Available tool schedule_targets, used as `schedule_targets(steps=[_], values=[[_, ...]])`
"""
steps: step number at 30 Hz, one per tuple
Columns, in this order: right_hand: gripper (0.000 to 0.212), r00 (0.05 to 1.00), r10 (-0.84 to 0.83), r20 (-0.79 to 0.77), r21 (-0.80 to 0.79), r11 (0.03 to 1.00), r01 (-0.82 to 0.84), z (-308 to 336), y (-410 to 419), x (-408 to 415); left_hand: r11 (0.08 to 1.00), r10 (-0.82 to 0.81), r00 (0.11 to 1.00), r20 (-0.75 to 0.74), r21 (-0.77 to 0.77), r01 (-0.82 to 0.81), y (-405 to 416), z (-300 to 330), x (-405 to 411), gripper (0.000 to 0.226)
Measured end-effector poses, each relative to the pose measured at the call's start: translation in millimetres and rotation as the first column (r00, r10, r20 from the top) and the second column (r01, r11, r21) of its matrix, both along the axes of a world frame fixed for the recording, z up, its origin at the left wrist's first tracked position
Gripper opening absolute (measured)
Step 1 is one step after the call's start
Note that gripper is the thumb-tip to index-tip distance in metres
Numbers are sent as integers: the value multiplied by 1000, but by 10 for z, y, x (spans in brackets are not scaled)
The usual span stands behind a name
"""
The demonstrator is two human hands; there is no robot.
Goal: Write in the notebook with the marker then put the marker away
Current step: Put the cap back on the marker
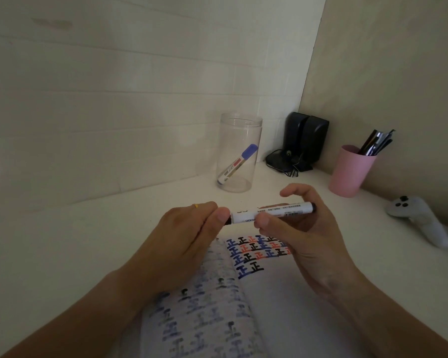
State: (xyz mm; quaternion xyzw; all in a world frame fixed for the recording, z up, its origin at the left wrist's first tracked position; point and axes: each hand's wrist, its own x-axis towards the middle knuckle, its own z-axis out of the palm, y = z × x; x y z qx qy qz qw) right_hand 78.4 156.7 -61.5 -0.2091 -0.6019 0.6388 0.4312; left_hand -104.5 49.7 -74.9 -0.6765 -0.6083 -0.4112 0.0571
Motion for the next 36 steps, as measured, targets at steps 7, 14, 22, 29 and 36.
schedule_targets(steps=[7, 14, 22, 29, 36], values=[[24, 994, 34, -102, 9, 999, -33, 20, 0, 25, 990, -113, 987, 117, -67, 121, -74, -19, 83, 37], [31, 995, -26, -94, 61, 998, 32, -71, 3, 0, 986, -133, 979, 152, -83, 146, -76, -35, 108, 40], [25, 998, 3, -70, 112, 994, 5, -109, 5, 18, 975, -150, 975, 163, -137, 173, -70, -97, 69, 42], [12, 996, 4, 85, 262, 965, -26, -34, 21, 58, 999, -35, 965, 258, -4, 38, -25, -9, -13, 45], [36, 925, 281, 256, 201, 921, -335, -140, -90, -7, 993, -120, 915, 384, 53, 108, 26, -43, 45, 29]])
